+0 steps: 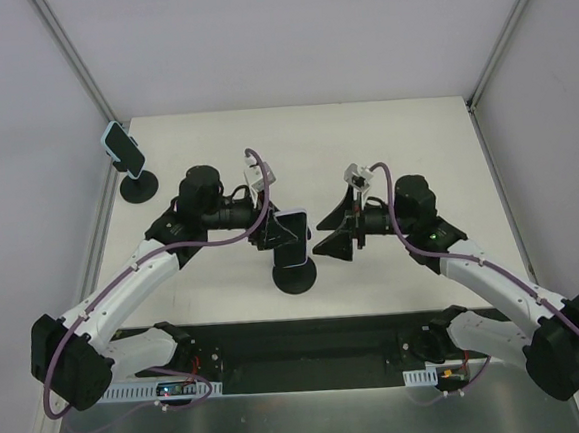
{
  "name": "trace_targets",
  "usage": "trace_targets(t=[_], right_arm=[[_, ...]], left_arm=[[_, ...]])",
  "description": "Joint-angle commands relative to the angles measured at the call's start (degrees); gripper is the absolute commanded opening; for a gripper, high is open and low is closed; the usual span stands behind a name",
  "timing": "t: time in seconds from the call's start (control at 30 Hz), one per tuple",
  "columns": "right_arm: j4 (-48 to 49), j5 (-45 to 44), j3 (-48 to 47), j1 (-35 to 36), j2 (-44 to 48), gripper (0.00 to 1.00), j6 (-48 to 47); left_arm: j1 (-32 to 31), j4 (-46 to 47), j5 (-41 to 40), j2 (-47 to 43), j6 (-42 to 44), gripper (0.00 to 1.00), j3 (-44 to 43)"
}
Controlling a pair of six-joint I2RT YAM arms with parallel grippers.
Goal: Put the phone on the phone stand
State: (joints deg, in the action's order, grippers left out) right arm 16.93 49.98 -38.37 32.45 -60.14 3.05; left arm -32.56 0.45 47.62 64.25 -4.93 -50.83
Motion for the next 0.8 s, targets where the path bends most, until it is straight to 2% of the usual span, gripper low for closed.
trace_targets(t=[0.0, 0.1, 0.17, 0.27, 0.3, 0.37, 0.4, 0.5, 0.57, 0.6, 0.67, 0.7, 0.77], right_arm=[[-2.07, -0.14, 0.66, -0.72, 2.22, 0.86, -2.61], [-2.16, 0.21, 0.84, -0.63, 1.17, 0.86, -2.70], [-1.81, 0.38, 1.19, -0.63, 0.64, 0.86, -2.52], [-1.46, 0.21, 1.63, -0.28, -0.24, 0.86, -1.91], [-0.76, -1.10, 2.33, 0.16, -0.76, 0.86, -1.65], [2.39, -1.37, 3.65, 0.95, -1.99, 0.85, 1.84], [7.45, -1.81, 5.48, 2.00, -2.61, 0.85, 3.70], [16.60, -5.40, 7.78, 4.63, -6.56, 0.80, 10.12], [22.41, -7.16, 10.06, 5.78, -9.63, 0.74, 13.37], [29.15, -7.61, 11.03, 6.74, -10.43, 0.73, 16.52], [33.42, -9.01, 12.35, 7.37, -12.88, 0.71, 18.56], [35.43, -8.93, 12.18, 7.63, -13.77, 0.69, 19.70], [37.12, -9.19, 11.74, 7.81, -15.96, 0.64, 20.85]], left_arm=[[1.79, -9.05, 0.90, 2.19, 0.88, 0.58, -5.59], [2.50, -10.81, 2.57, 4.91, 1.06, 0.57, -7.70], [2.93, -11.61, 2.83, 7.29, 1.15, 0.53, -9.20], [3.11, -11.52, 3.01, 8.87, 0.97, 0.35, -10.17], [3.20, -11.61, 3.36, 9.14, 1.15, 0.14, -10.25], [3.29, -11.09, 4.15, 9.14, 1.24, 0.04, -9.82], [3.29, -9.26, 4.07, 8.71, 0.63, 0.00, -9.12], [3.29, -4.68, 3.80, 5.98, -1.91, 0.00, -4.29], [3.11, 2.86, 2.05, 2.91, -5.76, 0.00, 0.80], [3.20, 7.16, 1.26, 1.59, -7.53, 0.00, 3.08], [3.11, 21.90, -0.68, -2.36, -13.40, 0.00, 11.69], [3.11, 25.97, -1.29, -3.16, -14.92, 0.00, 14.24], [2.94, 28.29, -2.78, -3.60, -15.38, 0.00, 16.81]])
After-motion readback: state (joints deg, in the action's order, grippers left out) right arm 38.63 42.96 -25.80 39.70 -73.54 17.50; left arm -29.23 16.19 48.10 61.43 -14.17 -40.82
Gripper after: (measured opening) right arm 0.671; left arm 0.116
